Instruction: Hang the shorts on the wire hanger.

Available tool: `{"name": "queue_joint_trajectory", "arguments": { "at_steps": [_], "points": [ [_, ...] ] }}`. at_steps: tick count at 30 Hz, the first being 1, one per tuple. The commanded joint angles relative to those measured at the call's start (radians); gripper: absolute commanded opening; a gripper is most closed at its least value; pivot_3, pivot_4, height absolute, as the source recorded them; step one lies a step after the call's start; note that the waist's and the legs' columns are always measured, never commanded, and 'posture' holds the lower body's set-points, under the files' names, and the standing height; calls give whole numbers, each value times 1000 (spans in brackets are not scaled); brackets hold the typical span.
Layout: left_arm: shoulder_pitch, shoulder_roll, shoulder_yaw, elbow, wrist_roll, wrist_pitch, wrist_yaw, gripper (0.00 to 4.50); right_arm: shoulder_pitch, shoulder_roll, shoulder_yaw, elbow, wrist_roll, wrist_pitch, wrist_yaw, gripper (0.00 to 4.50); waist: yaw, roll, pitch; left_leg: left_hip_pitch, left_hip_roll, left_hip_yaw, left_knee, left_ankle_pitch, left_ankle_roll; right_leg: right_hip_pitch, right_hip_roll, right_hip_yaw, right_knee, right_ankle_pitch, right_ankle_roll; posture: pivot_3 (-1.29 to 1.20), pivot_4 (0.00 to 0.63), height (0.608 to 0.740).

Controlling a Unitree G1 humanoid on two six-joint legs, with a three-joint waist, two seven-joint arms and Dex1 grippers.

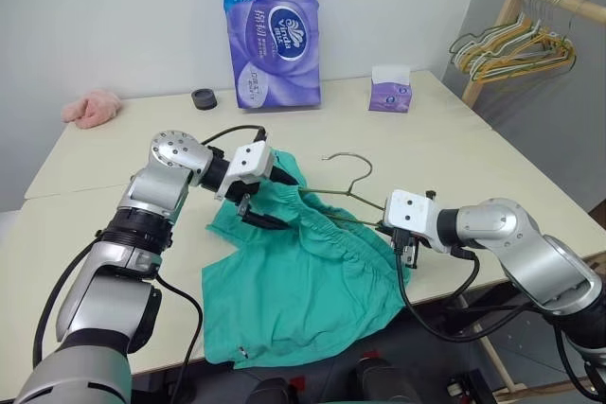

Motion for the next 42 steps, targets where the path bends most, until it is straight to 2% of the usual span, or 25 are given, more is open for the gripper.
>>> {"name": "queue_joint_trajectory", "arguments": {
  "at_steps": [1,4,13,15,19,23,30,33,34,36,42],
  "points": [
    [-9,-15,4,-8,4,-7,5,4078,-27,2,-21,-47,-11,-20,10,0,-1,0,0,0,0,0,0,0,0,0,0,0,0,0,0,-203,5,740],
    [-12,-22,3,10,7,-10,3,3292,-29,4,-22,-51,-18,-25,17,0,-2,0,0,0,0,0,0,0,0,0,0,0,0,0,0,-203,5,740],
    [11,-29,3,5,7,-18,-10,480,-31,12,-33,-66,-27,-74,51,0,-16,0,0,0,0,0,0,0,0,0,0,0,0,0,0,-220,0,740],
    [15,-31,5,-6,3,-8,-9,16,-34,7,-27,-66,-44,-123,57,0,-23,0,0,0,0,0,0,0,0,0,0,0,0,0,0,-222,0,740],
    [21,-30,5,-13,5,-8,-7,16,-22,-2,-28,-65,-43,-159,91,0,-26,0,0,0,0,0,0,0,0,0,0,0,0,0,0,-221,0,740],
    [18,-35,7,-8,8,-10,0,0,-18,-19,-45,-57,-48,-187,113,1037,-26,0,0,0,0,0,0,0,0,0,0,0,0,0,0,-215,0,740],
    [31,-39,13,13,18,-36,10,0,73,-199,-119,-21,-52,-274,221,3237,-23,0,0,-1,0,0,1,0,0,0,0,0,0,0,0,-222,0,740],
    [31,-36,24,39,20,-58,21,0,195,-220,-262,-18,-4,-231,186,4218,-23,-1,-1,-1,0,0,1,0,0,0,0,0,0,0,0,-214,0,740],
    [29,-34,28,54,22,-67,25,0,262,-203,-339,-40,49,-171,180,4466,-22,-1,-1,-1,0,0,1,0,0,0,0,0,0,0,0,-213,0,740],
    [28,-29,30,75,24,-83,29,0,355,-132,-457,-92,144,-65,144,4466,-19,-2,-2,-1,0,-1,1,0,0,1,0,-1,0,0,0,-213,0,740],
    [29,-12,42,126,24,-109,39,0,565,187,-633,-219,278,90,-80,4466,-21,-2,-8,0,0,-1,1,0,0,1,0,0,1,0,0,-221,4,740]
  ]
}}
